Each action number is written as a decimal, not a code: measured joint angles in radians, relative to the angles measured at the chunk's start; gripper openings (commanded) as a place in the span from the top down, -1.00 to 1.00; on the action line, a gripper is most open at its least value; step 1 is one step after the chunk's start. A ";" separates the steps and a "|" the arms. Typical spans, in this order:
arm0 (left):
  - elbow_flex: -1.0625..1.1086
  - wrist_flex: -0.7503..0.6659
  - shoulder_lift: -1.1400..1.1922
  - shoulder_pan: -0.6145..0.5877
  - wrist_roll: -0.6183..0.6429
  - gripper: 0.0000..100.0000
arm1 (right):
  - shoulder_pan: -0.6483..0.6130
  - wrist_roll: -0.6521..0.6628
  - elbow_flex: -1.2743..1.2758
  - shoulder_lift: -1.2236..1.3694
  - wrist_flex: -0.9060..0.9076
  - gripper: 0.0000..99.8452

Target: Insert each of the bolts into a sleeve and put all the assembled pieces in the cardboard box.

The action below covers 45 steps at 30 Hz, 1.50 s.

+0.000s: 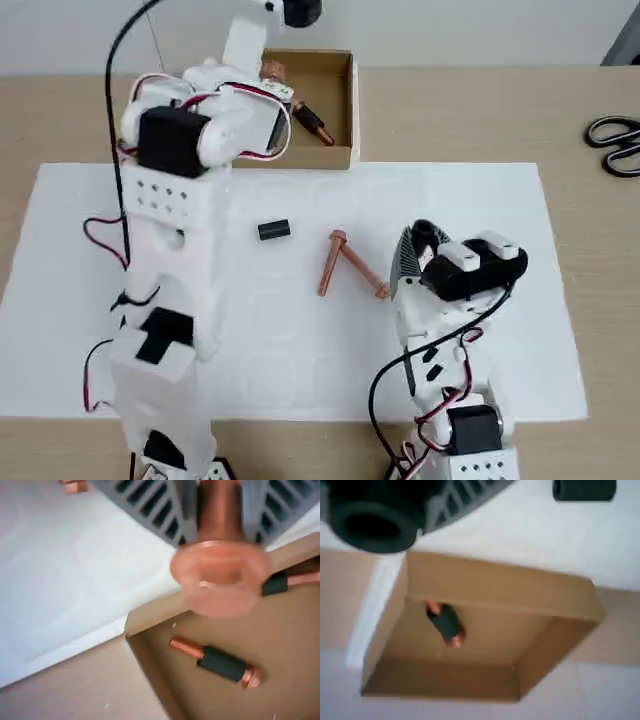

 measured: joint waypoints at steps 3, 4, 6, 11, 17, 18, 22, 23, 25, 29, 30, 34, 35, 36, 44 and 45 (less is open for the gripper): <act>0.005 0.000 -0.049 0.038 0.000 0.99 | 0.005 0.000 0.052 0.000 -0.060 0.99; 0.012 0.000 -0.066 0.052 0.000 0.99 | 0.005 0.000 0.063 0.002 -0.069 0.99; 0.049 0.000 -0.107 0.069 0.000 0.99 | 0.005 0.000 0.064 0.002 -0.080 0.99; 0.298 0.000 -0.258 0.068 0.002 0.99 | 0.002 0.000 0.064 0.002 -0.084 0.99; 0.692 -0.109 -0.502 0.075 0.003 0.99 | -0.057 0.000 0.064 0.002 -0.084 0.99; 0.747 -0.161 -0.546 0.075 0.009 0.99 | -0.080 0.000 0.064 0.002 -0.084 0.99; 0.965 -0.408 -0.717 0.109 0.054 0.99 | -0.146 0.000 0.064 0.002 -0.086 0.99; 1.017 -0.473 -0.753 0.115 0.075 0.99 | -0.158 0.000 0.064 0.002 -0.087 0.99; 1.125 -0.592 -0.818 0.117 0.123 0.99 | -0.160 0.000 0.064 0.002 -0.115 0.99; 1.300 -0.740 -0.925 0.124 0.158 0.99 | -0.166 0.021 0.064 0.002 -0.249 0.99; 1.343 -0.766 -0.951 0.135 0.158 0.99 | -0.169 0.049 0.064 0.002 -0.273 0.99; 1.511 -0.858 -1.059 0.181 0.170 0.99 | -0.201 0.232 0.064 0.002 -0.293 0.99; 1.550 -0.890 -1.091 0.192 0.170 0.99 | -0.218 0.284 0.064 0.002 -0.292 0.99; 1.588 -0.928 -1.126 0.206 0.170 0.99 | -0.236 0.333 0.064 0.002 -0.288 0.99; 1.933 -1.323 -1.409 0.226 0.170 0.99 | -0.356 0.434 0.064 0.002 -0.285 0.99; 1.966 -1.346 -1.441 0.227 0.169 0.99 | -0.356 0.434 0.064 0.002 -0.285 0.99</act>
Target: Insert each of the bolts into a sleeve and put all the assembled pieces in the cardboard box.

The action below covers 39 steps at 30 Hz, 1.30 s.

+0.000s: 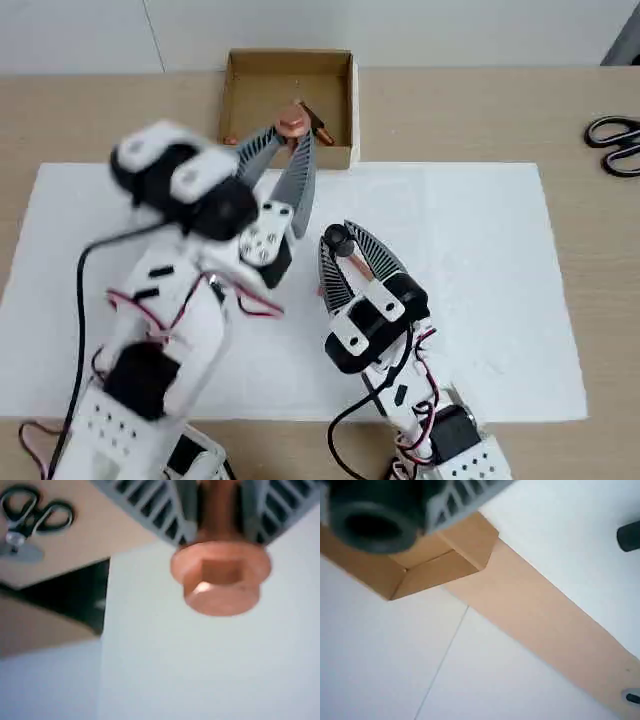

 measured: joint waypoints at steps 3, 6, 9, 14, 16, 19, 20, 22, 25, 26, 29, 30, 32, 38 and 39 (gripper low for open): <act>0.061 -0.026 -0.087 0.000 0.002 0.99 | 0.037 -0.049 0.000 0.000 0.000 0.99; 0.072 -0.037 -0.133 0.038 0.028 0.99 | 0.055 -0.158 0.000 0.000 0.000 0.99; 0.101 -0.087 -0.144 0.091 0.068 0.99 | 0.055 -0.255 0.000 0.000 0.000 0.99; 0.224 -0.189 -0.144 0.146 0.083 0.99 | 0.054 -0.278 0.000 0.000 0.000 0.99; 0.281 -0.227 -0.144 0.161 0.080 0.99 | 0.054 -0.278 0.000 0.000 0.000 0.99; 0.338 -0.284 -0.143 0.158 0.080 0.99 | 0.054 -0.278 0.000 0.000 0.000 0.99; 0.348 -0.298 -0.143 0.158 0.083 0.99 | 0.054 -0.278 0.000 0.000 0.000 0.99; 0.359 -0.315 -0.143 0.160 0.083 0.99 | 0.054 -0.278 0.000 0.000 0.000 0.99; 0.362 -0.322 -0.143 0.158 0.071 0.99 | 0.023 -0.203 0.000 0.000 0.000 0.99; 0.362 -0.328 -0.143 0.155 0.057 0.99 | 0.003 -0.169 0.000 0.000 0.000 0.99; 0.362 -0.347 -0.143 0.140 0.009 0.99 | -0.041 -0.103 0.000 0.000 0.000 0.99; 0.361 -0.348 -0.143 0.140 -0.005 0.99 | -0.051 -0.097 0.000 0.000 0.000 0.99; 0.361 -0.348 -0.143 0.141 -0.023 0.99 | -0.052 -0.087 0.000 0.000 0.000 0.99; 0.361 -0.348 -0.143 0.137 -0.029 0.99 | -0.021 -0.084 0.000 0.000 -0.038 0.99; 0.361 -0.348 -0.143 0.138 -0.029 0.99 | -0.017 -0.084 0.000 0.000 -0.058 0.99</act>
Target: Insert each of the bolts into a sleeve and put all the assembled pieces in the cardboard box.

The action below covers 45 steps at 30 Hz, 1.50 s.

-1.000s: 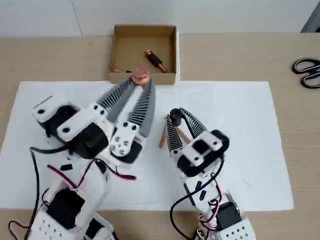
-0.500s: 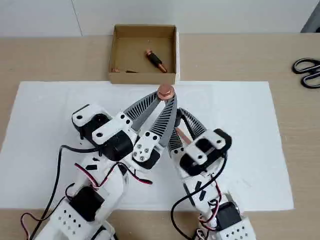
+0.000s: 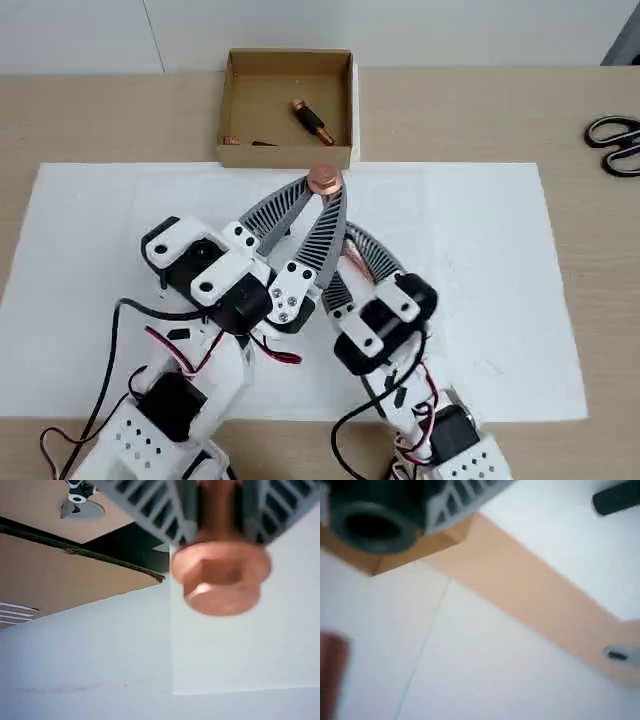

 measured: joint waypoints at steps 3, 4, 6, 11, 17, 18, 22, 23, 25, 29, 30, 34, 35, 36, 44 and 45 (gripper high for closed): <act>0.000 0.000 0.000 0.000 0.000 0.99 | 0.005 -0.011 0.000 0.000 -0.028 0.99; 0.000 0.000 0.000 0.000 0.000 0.99 | 0.005 -0.011 0.000 0.000 -0.032 0.99; 0.000 0.000 0.000 0.000 0.000 0.99 | 0.005 -0.017 0.000 0.000 -0.038 0.99; 0.003 0.000 0.000 0.000 0.000 0.99 | 0.005 -0.017 0.000 0.000 -0.041 0.99; 0.041 -0.009 -0.008 0.002 -0.002 0.99 | 0.005 -0.017 0.000 0.000 -0.094 0.99; 0.044 -0.011 -0.009 0.002 -0.003 0.99 | 0.005 -0.017 0.000 0.000 -0.097 0.99; 0.046 -0.011 -0.012 0.003 -0.003 0.99 | 0.005 -0.017 0.000 0.000 -0.100 0.99; 0.046 -0.011 -0.012 0.003 -0.003 0.99 | 0.005 -0.017 0.000 0.000 -0.100 0.99; 0.046 -0.011 -0.012 0.005 -0.005 0.99 | 0.005 -0.017 0.000 0.000 -0.100 0.99; 0.049 -0.009 -0.009 0.034 -0.005 0.99 | 0.005 -0.017 0.000 -0.002 -0.109 0.99; 0.049 -0.009 -0.009 0.035 0.000 0.99 | 0.005 -0.017 0.000 -0.002 -0.110 0.99; 0.049 -0.009 -0.009 0.037 -0.003 0.99 | 0.003 -0.017 0.000 -0.002 -0.110 0.99; 0.049 -0.009 -0.009 0.037 -0.003 0.99 | 0.003 -0.017 0.000 -0.002 -0.110 0.99; 0.049 -0.009 -0.009 0.037 -0.003 0.99 | 0.003 -0.017 0.000 -0.002 -0.110 0.99; 0.048 0.104 -0.011 0.017 -0.068 0.73 | 0.002 -0.017 0.000 0.000 -0.110 0.99; 0.048 0.130 -0.012 0.017 -0.086 0.70 | 0.005 -0.017 0.000 0.000 -0.110 0.99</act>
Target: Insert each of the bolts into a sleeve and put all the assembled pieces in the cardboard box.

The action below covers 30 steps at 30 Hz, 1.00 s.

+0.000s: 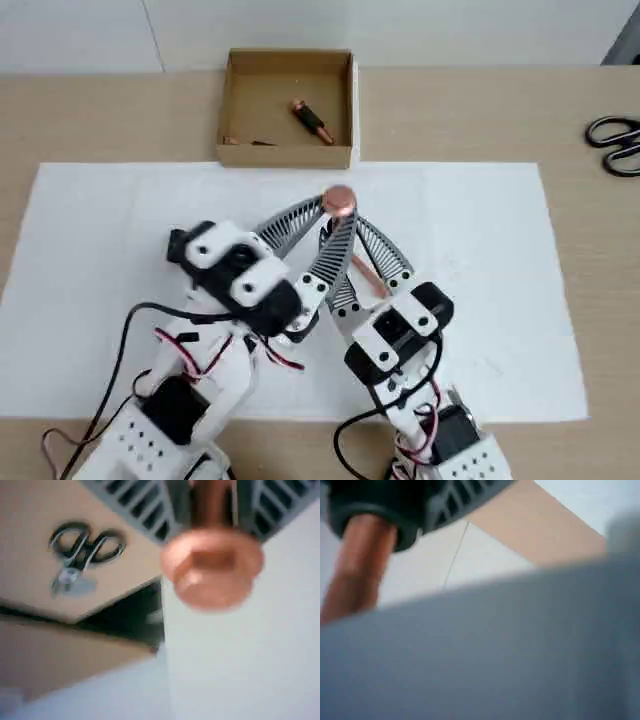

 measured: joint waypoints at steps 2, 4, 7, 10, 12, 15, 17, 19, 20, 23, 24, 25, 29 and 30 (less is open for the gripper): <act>0.003 0.028 0.005 -0.005 -0.015 0.67 | -0.003 0.000 0.000 -0.002 -0.002 0.99; 0.002 0.031 0.003 -0.003 -0.029 0.67 | -0.003 0.000 0.000 -0.002 -0.002 0.99; 0.002 0.032 0.003 -0.009 -0.032 0.67 | -0.003 0.000 0.000 -0.002 -0.002 0.99; -0.023 0.034 0.003 -0.044 -0.034 0.66 | -0.003 0.000 0.000 -0.002 -0.002 0.99; -0.077 0.034 0.003 -0.086 -0.044 0.66 | 0.000 0.000 0.000 0.002 0.000 0.99; -0.158 0.034 0.002 -0.158 -0.087 0.66 | -0.003 0.000 0.000 -0.002 0.031 0.99; -0.204 0.034 0.002 -0.190 -0.117 0.67 | 0.000 0.000 0.000 0.000 0.063 0.99; -0.249 0.032 0.002 -0.221 -0.129 0.68 | 0.000 0.000 0.000 0.000 0.074 0.99; -0.267 0.032 -0.002 -0.235 -0.132 0.71 | 0.000 0.000 0.000 0.000 0.077 0.99; -0.298 0.035 -0.015 -0.298 -0.132 0.97 | 0.009 0.000 0.000 0.000 0.124 0.99; -0.301 0.041 -0.015 -0.327 -0.132 0.99 | 0.021 0.000 0.000 0.000 0.158 1.00; -0.301 0.049 -0.014 -0.361 -0.124 0.96 | 0.038 0.000 0.000 0.000 0.201 1.00; -0.258 0.081 -0.011 -0.494 -0.032 0.99 | 0.173 -0.043 -0.003 0.000 0.419 1.00; -0.227 0.084 -0.011 -0.525 -0.003 0.99 | 0.221 -0.078 -0.006 0.000 0.463 0.99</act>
